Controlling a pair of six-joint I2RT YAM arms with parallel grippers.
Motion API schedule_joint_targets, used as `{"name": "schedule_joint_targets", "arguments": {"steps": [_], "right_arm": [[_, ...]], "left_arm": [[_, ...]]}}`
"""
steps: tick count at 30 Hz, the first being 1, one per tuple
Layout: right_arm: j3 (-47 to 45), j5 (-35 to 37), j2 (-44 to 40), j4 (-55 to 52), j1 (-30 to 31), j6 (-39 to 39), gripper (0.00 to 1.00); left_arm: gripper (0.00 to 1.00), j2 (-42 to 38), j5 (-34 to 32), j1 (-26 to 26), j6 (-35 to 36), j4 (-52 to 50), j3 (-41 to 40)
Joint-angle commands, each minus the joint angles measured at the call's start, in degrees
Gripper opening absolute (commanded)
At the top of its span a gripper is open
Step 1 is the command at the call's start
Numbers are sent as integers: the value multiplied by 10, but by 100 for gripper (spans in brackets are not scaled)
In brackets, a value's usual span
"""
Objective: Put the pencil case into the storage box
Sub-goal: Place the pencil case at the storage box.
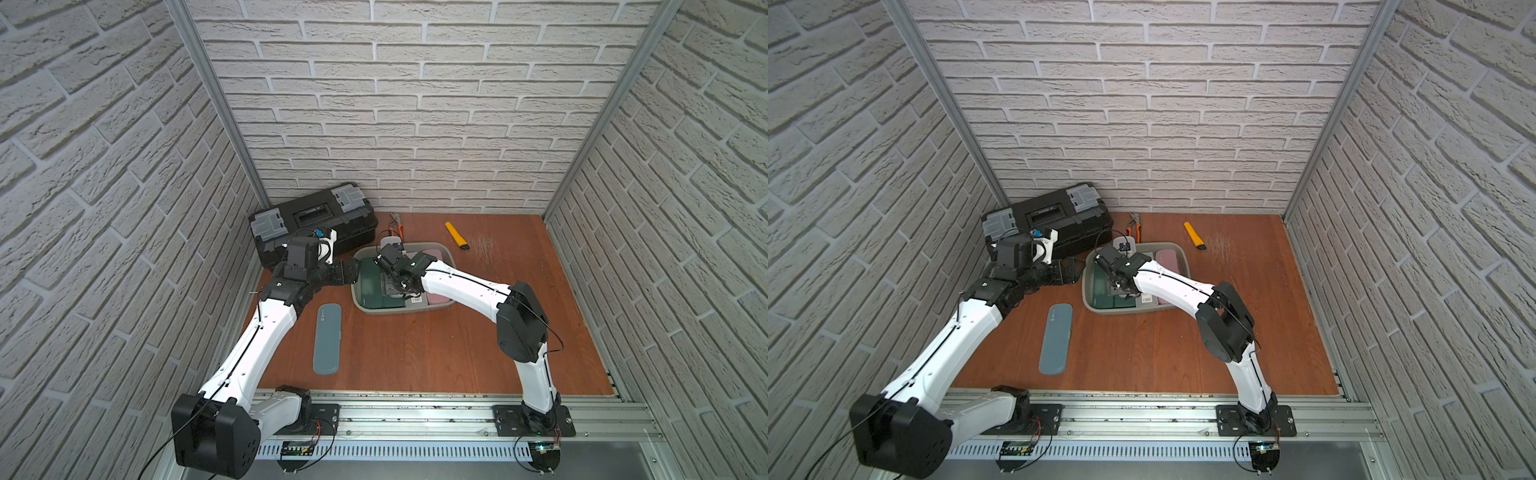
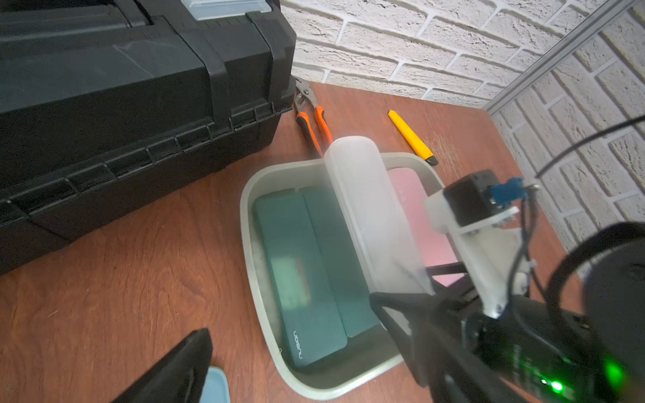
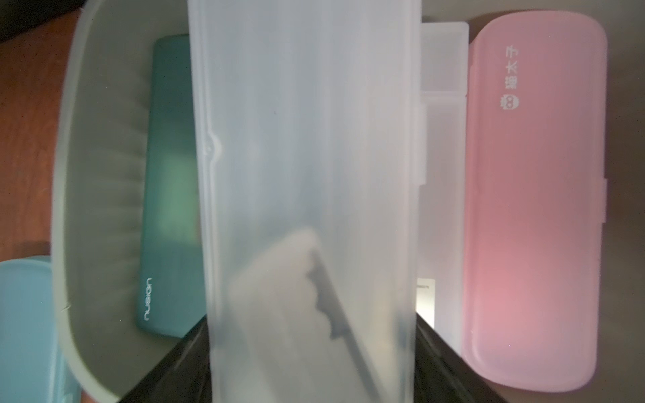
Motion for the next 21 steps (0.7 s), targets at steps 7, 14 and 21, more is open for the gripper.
{"name": "schedule_joint_targets", "arguments": {"steps": [7, 14, 21], "right_arm": [[22, 17, 23, -6, 5, 26, 49], [16, 2, 18, 7, 13, 22, 70], [15, -1, 10, 7, 17, 21, 83]], "left_arm": [[98, -6, 9, 1, 5, 20, 9], [98, -8, 3, 1, 4, 20, 8], [99, -5, -5, 1, 4, 16, 8]]}}
